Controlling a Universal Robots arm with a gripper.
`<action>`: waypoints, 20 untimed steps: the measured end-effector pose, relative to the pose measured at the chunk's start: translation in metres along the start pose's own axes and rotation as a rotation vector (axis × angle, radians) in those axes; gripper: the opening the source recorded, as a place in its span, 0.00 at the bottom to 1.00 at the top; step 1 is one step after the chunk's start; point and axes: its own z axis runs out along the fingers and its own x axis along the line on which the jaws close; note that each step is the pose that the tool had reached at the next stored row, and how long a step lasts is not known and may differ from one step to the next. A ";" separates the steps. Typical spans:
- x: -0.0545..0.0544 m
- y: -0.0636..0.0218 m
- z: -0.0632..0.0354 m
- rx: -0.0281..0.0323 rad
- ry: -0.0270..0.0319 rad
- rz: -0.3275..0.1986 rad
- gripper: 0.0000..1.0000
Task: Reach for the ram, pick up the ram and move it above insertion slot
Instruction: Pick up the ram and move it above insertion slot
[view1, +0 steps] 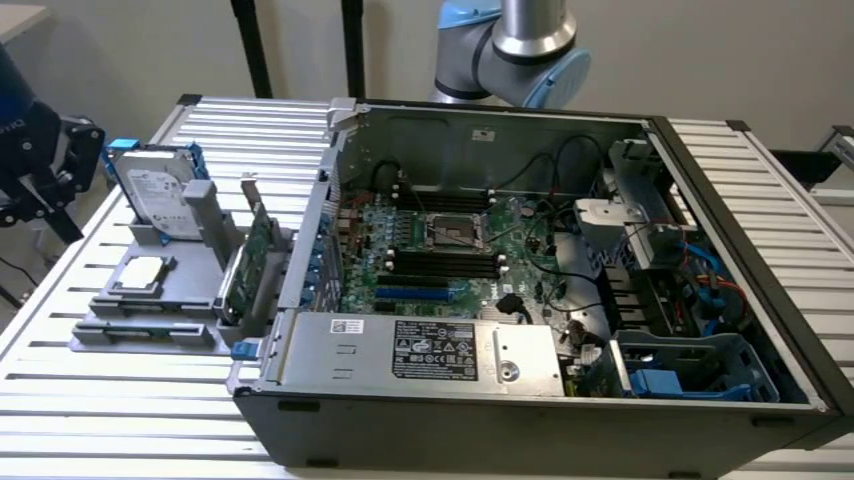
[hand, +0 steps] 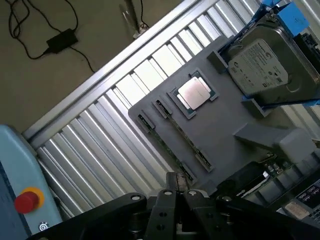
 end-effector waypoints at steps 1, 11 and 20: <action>0.000 0.0000 0.0005 -0.0001 0.0006 -0.018 0.11; 0.000 -0.0002 0.0053 -0.0002 0.0056 -0.200 0.11; 0.000 -0.0003 0.0095 0.0045 0.0073 -0.364 0.11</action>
